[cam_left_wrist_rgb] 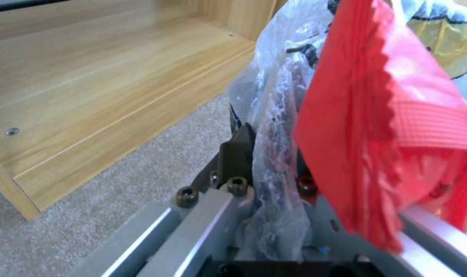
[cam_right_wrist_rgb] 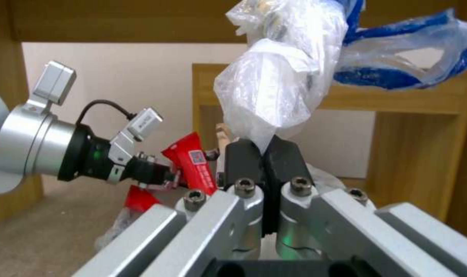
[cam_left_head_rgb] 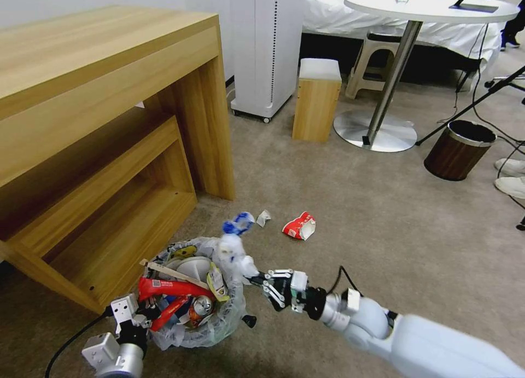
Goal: Pick up the trash bin and place the garbage on the floor into it.
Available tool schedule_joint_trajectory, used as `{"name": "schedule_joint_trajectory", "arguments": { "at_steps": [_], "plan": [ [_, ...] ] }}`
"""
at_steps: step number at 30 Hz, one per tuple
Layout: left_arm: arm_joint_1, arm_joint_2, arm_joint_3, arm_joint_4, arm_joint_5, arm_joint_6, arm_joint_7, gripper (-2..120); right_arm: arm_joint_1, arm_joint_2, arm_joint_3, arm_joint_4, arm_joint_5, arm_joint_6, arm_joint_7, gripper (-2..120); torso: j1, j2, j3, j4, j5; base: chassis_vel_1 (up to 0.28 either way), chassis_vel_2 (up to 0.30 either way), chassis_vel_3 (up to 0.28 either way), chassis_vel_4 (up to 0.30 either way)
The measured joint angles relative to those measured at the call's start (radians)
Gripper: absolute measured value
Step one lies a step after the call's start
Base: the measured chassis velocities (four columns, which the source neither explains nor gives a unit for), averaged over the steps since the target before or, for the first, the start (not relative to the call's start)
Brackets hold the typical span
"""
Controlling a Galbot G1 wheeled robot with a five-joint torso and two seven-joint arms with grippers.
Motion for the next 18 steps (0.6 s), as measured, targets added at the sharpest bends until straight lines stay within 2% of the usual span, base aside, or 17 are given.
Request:
{"name": "schedule_joint_trajectory", "arguments": {
  "at_steps": [2, 3, 5, 7, 9, 18],
  "plan": [
    [0.002, 0.0, 0.0, -0.004, 0.0, 0.0, 0.0, 1, 0.056, 0.01, -0.068, -0.009, 0.031, -0.015, 0.023, 0, 0.0, 0.0, 0.0, 0.0, 0.0002, 0.0, 0.0, 0.0, 0.0],
    [0.002, 0.0, 0.0, -0.004, 0.0, 0.0, 0.0, 1, 0.056, 0.01, -0.068, -0.009, 0.031, -0.015, 0.023, 0, 0.0, 0.0, 0.0, 0.0, 0.0002, 0.0, 0.0, 0.0, 0.0],
    [0.007, -0.002, -0.001, -0.011, 0.001, 0.0, 0.001, 1, 0.121, 0.026, -0.158, -0.037, 0.046, -0.024, 0.039, 0, 0.0, 0.0, 0.0, -0.0001, 0.0002, 0.0, 0.0, 0.0, 0.0],
    [0.007, -0.002, -0.001, -0.012, 0.001, 0.0, 0.001, 1, 0.131, 0.029, -0.173, -0.043, 0.046, -0.025, 0.04, 0, 0.0, 0.0, 0.0, -0.0001, 0.0004, 0.0, 0.0, 0.0, 0.0],
    [0.007, -0.005, -0.001, -0.015, 0.001, 0.001, 0.002, 1, 0.172, 0.049, -0.234, -0.065, 0.045, -0.028, 0.05, 0, 0.0, 0.0, 0.0, -0.0003, 0.0001, 0.0, 0.0, 0.0, 0.0],
    [0.005, -0.009, 0.0, -0.016, 0.002, 0.001, 0.005, 1, 0.251, 0.107, -0.323, -0.121, 0.042, -0.035, 0.065, 0, 0.0, 0.0, 0.0, -0.0001, 0.0001, 0.0, 0.0, 0.0, 0.0]
  ]
}}
